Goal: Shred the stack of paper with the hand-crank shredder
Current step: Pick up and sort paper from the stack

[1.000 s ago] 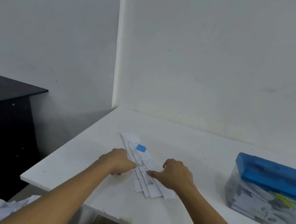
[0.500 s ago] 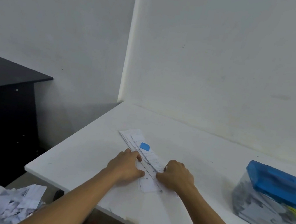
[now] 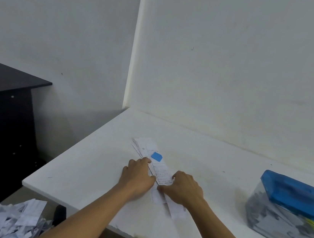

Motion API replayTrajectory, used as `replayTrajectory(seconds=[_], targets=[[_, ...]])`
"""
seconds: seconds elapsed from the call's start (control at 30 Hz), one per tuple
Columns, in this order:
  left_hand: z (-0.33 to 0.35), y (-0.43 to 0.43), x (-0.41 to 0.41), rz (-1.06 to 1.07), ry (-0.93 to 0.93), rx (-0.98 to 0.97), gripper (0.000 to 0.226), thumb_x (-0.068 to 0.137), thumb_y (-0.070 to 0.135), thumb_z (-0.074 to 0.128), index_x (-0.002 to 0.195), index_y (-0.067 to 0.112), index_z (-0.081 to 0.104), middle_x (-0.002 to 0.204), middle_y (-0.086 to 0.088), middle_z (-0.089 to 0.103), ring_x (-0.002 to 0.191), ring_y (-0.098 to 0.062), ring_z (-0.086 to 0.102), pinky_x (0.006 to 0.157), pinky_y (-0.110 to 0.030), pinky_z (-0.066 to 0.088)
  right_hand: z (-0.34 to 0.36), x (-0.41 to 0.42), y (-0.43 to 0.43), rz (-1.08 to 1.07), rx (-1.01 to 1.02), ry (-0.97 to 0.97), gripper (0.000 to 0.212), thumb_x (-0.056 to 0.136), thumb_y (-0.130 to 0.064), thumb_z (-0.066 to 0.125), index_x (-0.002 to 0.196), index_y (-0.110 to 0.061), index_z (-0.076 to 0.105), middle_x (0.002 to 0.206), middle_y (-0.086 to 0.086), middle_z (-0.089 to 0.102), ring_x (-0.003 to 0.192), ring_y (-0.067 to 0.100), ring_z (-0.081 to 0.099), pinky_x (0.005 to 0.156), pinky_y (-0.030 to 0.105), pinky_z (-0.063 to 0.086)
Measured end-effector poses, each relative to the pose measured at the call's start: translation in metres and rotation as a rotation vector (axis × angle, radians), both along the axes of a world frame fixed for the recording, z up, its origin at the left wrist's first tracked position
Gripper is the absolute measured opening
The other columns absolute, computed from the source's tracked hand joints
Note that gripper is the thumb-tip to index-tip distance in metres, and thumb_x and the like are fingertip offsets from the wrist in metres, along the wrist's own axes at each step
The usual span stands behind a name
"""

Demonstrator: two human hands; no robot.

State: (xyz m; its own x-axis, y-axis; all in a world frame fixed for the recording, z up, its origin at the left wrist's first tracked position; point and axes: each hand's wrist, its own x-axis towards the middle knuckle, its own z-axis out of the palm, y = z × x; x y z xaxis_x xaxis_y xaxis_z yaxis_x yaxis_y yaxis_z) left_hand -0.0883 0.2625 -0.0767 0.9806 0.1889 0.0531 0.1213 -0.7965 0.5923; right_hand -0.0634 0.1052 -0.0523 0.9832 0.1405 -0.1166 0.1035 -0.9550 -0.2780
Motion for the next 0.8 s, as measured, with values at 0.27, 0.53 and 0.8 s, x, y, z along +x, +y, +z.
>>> replayTrajectory(seconds=[0.27, 0.53, 0.8], targets=[[-0.001, -0.004, 0.006, 0.001, 0.005, -0.113, 0.059, 0.095, 0.027, 0.062, 0.148, 0.017, 0.040, 0.145, -0.001, 0.052, 0.136, -0.023, 0.038, 0.107, -0.036, 0.040, 0.000, 0.002, 0.006, -0.036, 0.020, 0.022, 0.054, 0.076, -0.065, 0.067, 0.102, -0.019, 0.056, 0.098, 0.000, 0.063, 0.087, 0.019, 0.066, 0.071, 0.030, 0.053], [0.009, -0.010, 0.003, 0.023, 0.056, -0.193, 0.053, 0.096, 0.015, 0.058, 0.145, 0.010, 0.041, 0.144, -0.006, 0.051, 0.136, -0.026, 0.040, 0.103, -0.033, 0.042, 0.001, -0.005, 0.013, -0.045, -0.006, -0.032, 0.047, 0.082, -0.063, 0.064, 0.095, -0.020, 0.050, 0.094, -0.002, 0.057, 0.081, 0.019, 0.058, 0.061, 0.027, 0.040], [0.034, -0.022, 0.006, 0.156, 0.119, -0.473, 0.069, 0.066, 0.023, 0.049, 0.128, -0.007, 0.050, 0.130, -0.022, 0.056, 0.111, -0.036, 0.061, 0.081, -0.040, 0.055, 0.008, 0.002, 0.025, -0.119, 0.220, 0.191, 0.020, 0.077, -0.035, 0.072, 0.078, -0.023, 0.056, 0.077, -0.006, 0.060, 0.067, 0.015, 0.060, 0.062, 0.025, 0.046]])
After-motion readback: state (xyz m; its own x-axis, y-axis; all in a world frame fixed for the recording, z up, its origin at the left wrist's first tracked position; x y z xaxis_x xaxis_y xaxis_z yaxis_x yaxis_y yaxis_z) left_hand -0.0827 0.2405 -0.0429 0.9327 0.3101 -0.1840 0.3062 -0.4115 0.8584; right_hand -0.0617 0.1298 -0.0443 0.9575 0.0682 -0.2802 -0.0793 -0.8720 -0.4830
